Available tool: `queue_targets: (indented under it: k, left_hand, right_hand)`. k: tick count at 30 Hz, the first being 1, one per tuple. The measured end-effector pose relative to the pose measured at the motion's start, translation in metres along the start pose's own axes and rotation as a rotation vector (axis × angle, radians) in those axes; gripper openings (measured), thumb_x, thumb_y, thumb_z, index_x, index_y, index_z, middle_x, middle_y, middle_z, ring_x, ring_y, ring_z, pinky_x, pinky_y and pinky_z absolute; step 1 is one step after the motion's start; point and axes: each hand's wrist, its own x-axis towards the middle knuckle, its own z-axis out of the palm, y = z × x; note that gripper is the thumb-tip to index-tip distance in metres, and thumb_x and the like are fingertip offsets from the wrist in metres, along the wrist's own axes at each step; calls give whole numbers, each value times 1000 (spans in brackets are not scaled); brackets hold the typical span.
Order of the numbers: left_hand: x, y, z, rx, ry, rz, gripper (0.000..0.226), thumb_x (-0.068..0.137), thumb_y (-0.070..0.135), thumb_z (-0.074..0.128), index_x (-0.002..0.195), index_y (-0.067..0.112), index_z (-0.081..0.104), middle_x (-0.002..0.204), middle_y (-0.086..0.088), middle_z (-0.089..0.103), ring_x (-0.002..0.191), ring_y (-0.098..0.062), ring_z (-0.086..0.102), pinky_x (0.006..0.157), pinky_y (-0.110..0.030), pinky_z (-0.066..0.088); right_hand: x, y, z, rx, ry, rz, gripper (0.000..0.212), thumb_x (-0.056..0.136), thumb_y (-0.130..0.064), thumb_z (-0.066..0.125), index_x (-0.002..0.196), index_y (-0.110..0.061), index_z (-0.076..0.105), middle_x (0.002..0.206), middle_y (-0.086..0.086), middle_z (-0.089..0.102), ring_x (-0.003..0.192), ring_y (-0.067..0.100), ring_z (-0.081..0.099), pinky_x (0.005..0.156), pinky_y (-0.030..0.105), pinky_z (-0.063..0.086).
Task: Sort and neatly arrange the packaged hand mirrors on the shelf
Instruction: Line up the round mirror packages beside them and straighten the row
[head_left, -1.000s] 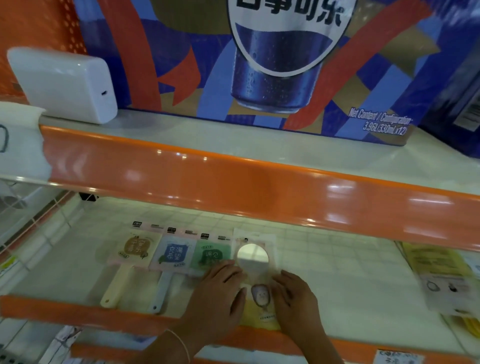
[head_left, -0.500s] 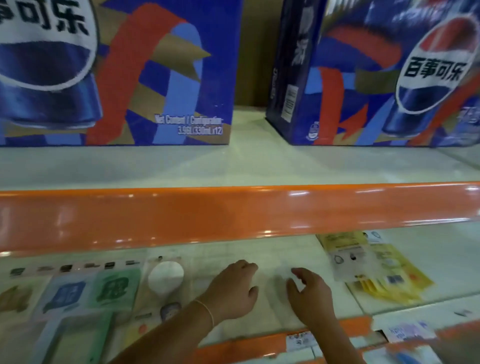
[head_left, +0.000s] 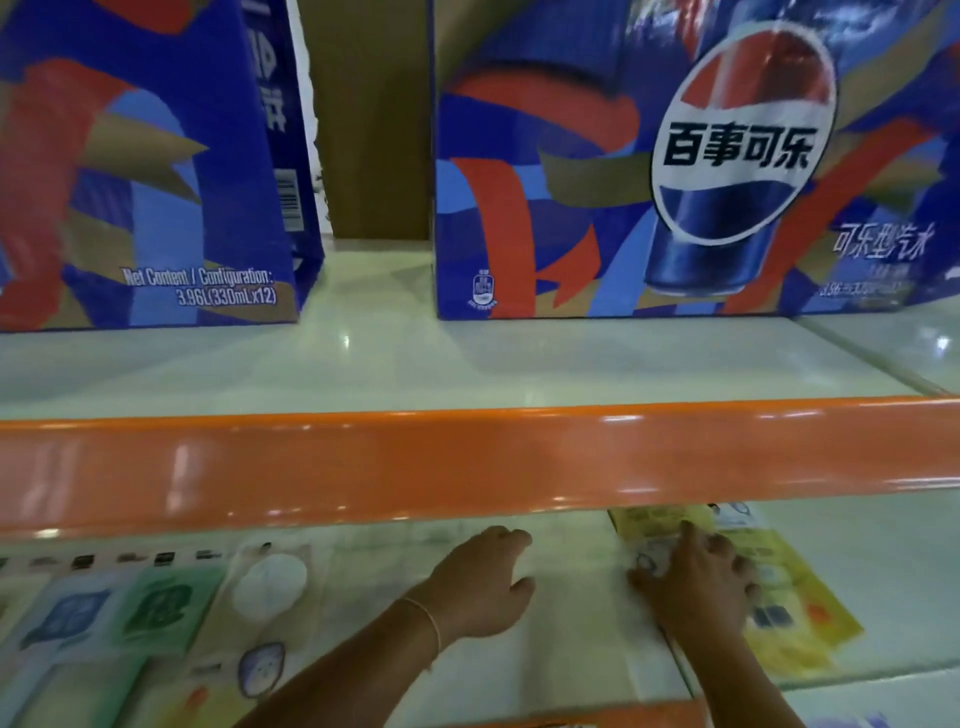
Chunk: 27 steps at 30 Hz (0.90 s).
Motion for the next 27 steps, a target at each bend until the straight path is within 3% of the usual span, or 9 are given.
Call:
queue_targets:
  k: [5, 9, 13, 15, 17, 19, 21, 23, 27]
  left_hand:
    - [10, 5, 4, 4, 9, -44, 56, 97, 40, 43, 147, 20, 29, 148, -2, 37, 133, -19, 38, 109, -29, 33]
    - [15, 11, 8, -17, 53, -38, 55, 97, 40, 44, 147, 21, 30, 147, -1, 38, 132, -19, 38, 107, -28, 33]
    - [15, 16, 11, -115, 111, -57, 55, 97, 42, 45, 145, 21, 33, 145, 1, 41, 131, -17, 41, 105, -25, 32]
    - [13, 15, 10, -292, 151, -126, 45, 97, 44, 43, 134, 19, 47, 128, -1, 55, 115, -16, 52, 93, -25, 39]
    - [9, 13, 5, -604, 172, -211, 38, 97, 50, 40, 101, 17, 59, 98, -5, 62, 87, -18, 58, 75, -29, 45]
    - [3, 4, -1, -982, 101, -323, 50, 95, 55, 43, 100, 10, 64, 97, -12, 69, 81, -25, 64, 68, -33, 54]
    - [-8, -10, -8, -1230, 26, -391, 47, 96, 48, 49, 112, 7, 66, 107, -18, 70, 92, -34, 67, 77, -41, 57]
    - [-22, -24, -13, -1289, 13, -424, 40, 92, 37, 60, 113, 3, 66, 110, -20, 69, 101, -39, 66, 89, -54, 53]
    - [-55, -49, -23, -1341, 26, -484, 49, 76, 30, 77, 112, -1, 65, 112, -24, 67, 103, -43, 64, 92, -60, 48]
  right_hand:
    - [10, 4, -10, 50, -32, 14, 84, 65, -50, 77, 134, -23, 37, 123, 15, 47, 114, 37, 48, 97, 44, 41]
    - [9, 3, -23, 492, -20, -26, 82, 68, -13, 78, 137, -19, 32, 91, 15, 63, 77, 34, 61, 73, 43, 53]
    - [-3, -6, -42, 833, -102, 99, 73, 74, -16, 78, 137, -12, 41, 84, 12, 69, 78, 33, 66, 78, 48, 55]
    - [-14, -15, -53, 1045, -256, 125, 31, 79, -12, 74, 107, -3, 64, 78, 14, 73, 77, 36, 69, 80, 56, 56]
    - [-29, -28, -60, 1247, -463, 168, 9, 83, -2, 68, 88, 3, 63, 71, 17, 73, 74, 37, 69, 81, 58, 55]
    - [-46, -43, -63, 1366, -603, 177, 2, 85, 2, 64, 84, 2, 62, 70, 20, 72, 73, 37, 68, 81, 55, 54]
    - [-63, -59, -60, 1367, -716, 136, 7, 88, 1, 61, 82, 3, 64, 75, 25, 71, 66, 35, 68, 71, 47, 55]
    - [-77, -74, -51, 1303, -762, 84, 11, 89, -2, 61, 82, 2, 68, 80, 26, 71, 65, 34, 68, 66, 41, 54]
    - [-105, -106, -36, 1256, -808, 0, 15, 91, -6, 60, 94, 4, 71, 90, 26, 72, 83, 44, 69, 82, 56, 55]
